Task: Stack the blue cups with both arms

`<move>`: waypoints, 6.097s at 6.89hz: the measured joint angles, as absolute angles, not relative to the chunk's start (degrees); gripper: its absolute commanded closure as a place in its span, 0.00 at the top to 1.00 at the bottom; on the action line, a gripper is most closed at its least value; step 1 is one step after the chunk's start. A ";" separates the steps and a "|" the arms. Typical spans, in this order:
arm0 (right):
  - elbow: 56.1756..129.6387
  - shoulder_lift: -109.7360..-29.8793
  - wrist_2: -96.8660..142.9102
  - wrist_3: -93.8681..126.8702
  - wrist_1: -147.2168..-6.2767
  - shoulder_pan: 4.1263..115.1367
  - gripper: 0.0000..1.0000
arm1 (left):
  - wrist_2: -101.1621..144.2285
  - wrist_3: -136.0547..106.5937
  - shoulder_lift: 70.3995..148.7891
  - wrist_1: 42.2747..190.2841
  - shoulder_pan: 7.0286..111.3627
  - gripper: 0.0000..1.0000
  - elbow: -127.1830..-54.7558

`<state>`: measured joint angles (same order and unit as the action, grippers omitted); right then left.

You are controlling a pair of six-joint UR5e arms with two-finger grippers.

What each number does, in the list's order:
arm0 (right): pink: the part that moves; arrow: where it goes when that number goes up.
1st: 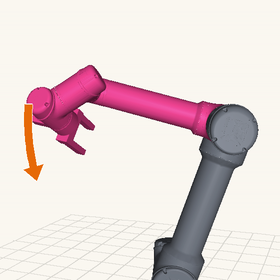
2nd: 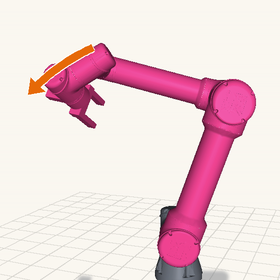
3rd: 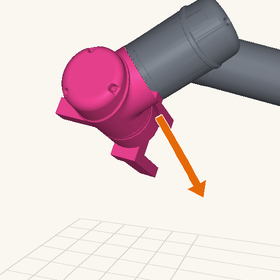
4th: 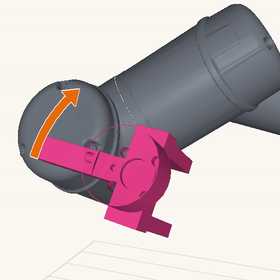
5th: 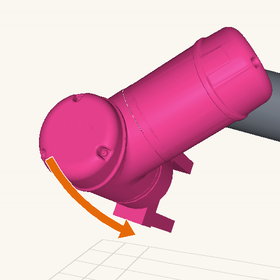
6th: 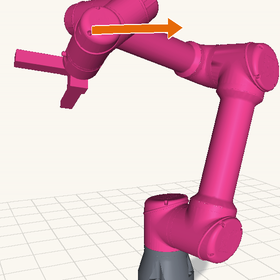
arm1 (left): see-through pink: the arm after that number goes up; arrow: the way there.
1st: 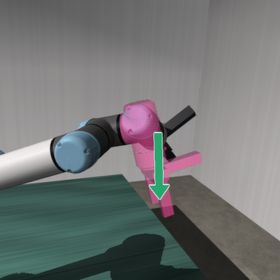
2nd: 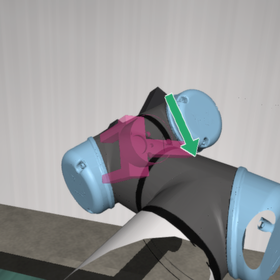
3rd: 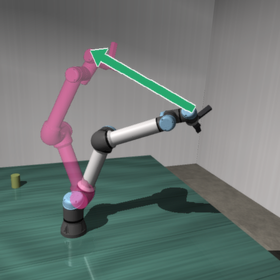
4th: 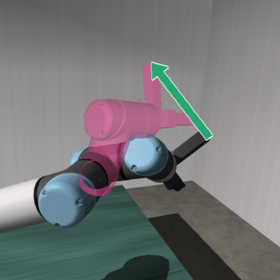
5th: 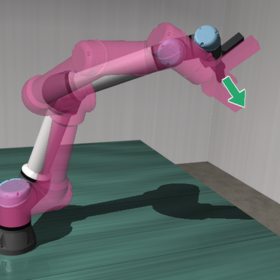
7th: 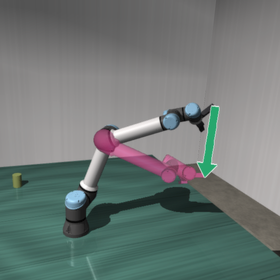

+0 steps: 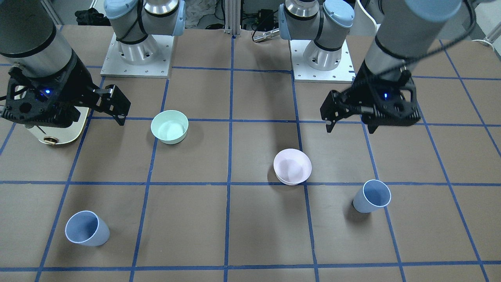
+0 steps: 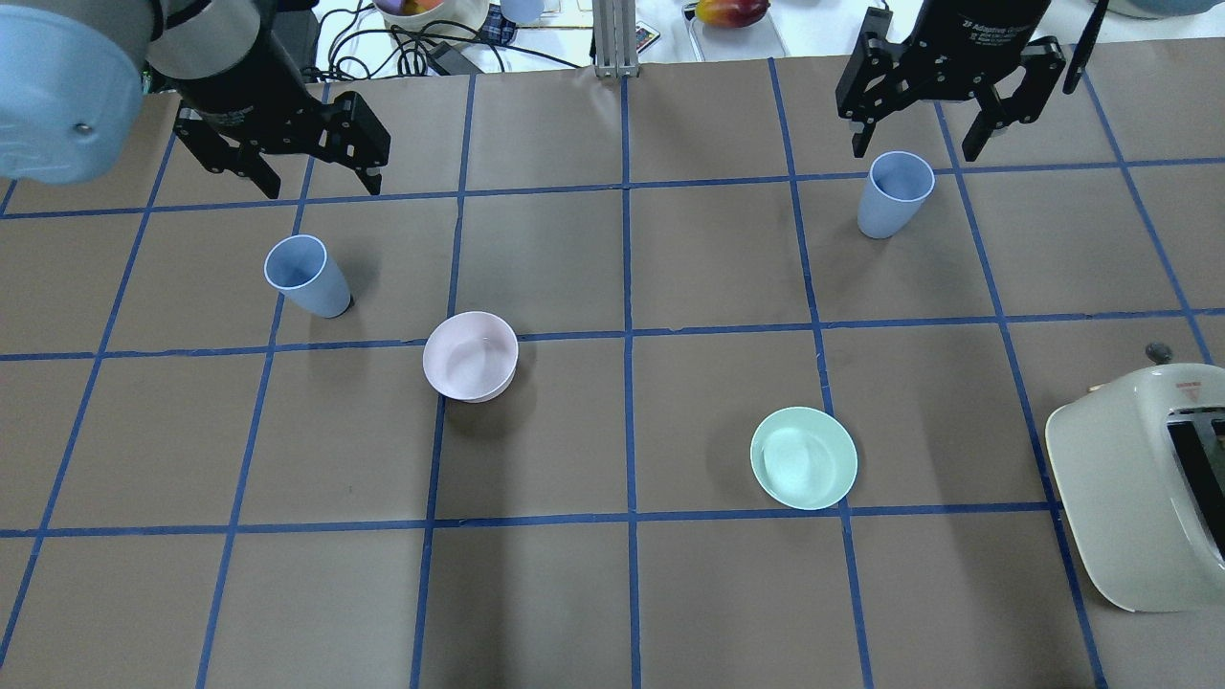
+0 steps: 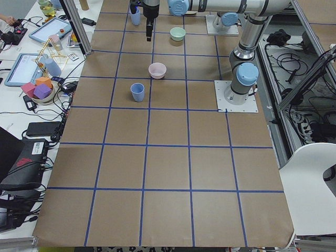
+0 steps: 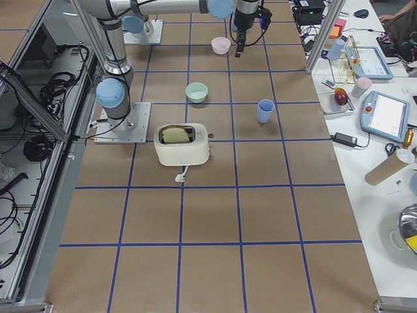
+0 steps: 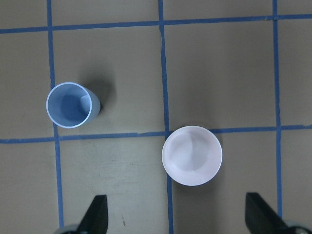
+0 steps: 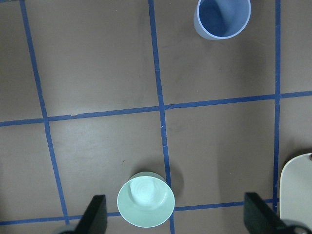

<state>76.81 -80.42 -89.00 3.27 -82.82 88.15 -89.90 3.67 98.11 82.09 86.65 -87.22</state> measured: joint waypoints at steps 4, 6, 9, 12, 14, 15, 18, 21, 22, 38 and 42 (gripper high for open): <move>76.94 -79.15 -89.11 3.20 -83.15 87.98 1.00 | -91.97 10.27 115.08 66.18 80.56 0.87 -89.17; 76.87 -77.69 -89.03 0.04 -85.69 86.34 1.00 | -95.10 10.11 117.48 66.46 80.08 0.14 -89.81; 76.25 -68.84 -91.76 -5.15 -100.72 82.06 1.00 | -95.43 9.56 118.38 66.97 79.84 0.00 -89.77; 76.26 -61.65 -92.18 -5.80 -106.15 80.51 1.00 | -94.81 8.92 118.37 67.22 83.04 0.00 -86.76; 76.43 -58.08 -91.69 -5.85 -109.73 78.96 1.00 | -93.24 0.33 120.14 68.13 92.39 0.00 -79.81; 76.59 -57.11 -91.63 -5.84 -110.44 78.76 1.00 | -90.67 -6.79 121.68 68.20 96.98 0.00 -77.06; 77.62 -56.02 -92.28 -5.88 -110.31 78.61 1.00 | -87.30 -20.35 128.17 65.94 107.38 0.00 -68.46; 77.78 -54.26 -91.85 -5.50 -110.66 78.46 0.11 | -87.98 -21.07 131.52 65.89 109.81 1.00 -66.97; 77.78 -54.02 -91.74 -5.49 -110.71 78.43 0.00 | -88.04 -21.52 131.34 66.02 109.68 1.00 -66.79; 59.65 -54.28 -82.08 31.60 -90.16 103.85 0.00 | -93.28 -6.09 94.69 82.64 97.62 1.00 -87.50; 59.79 -52.85 -82.73 31.71 -93.03 103.88 0.07 | -93.05 -6.15 94.75 82.70 97.57 1.00 -87.58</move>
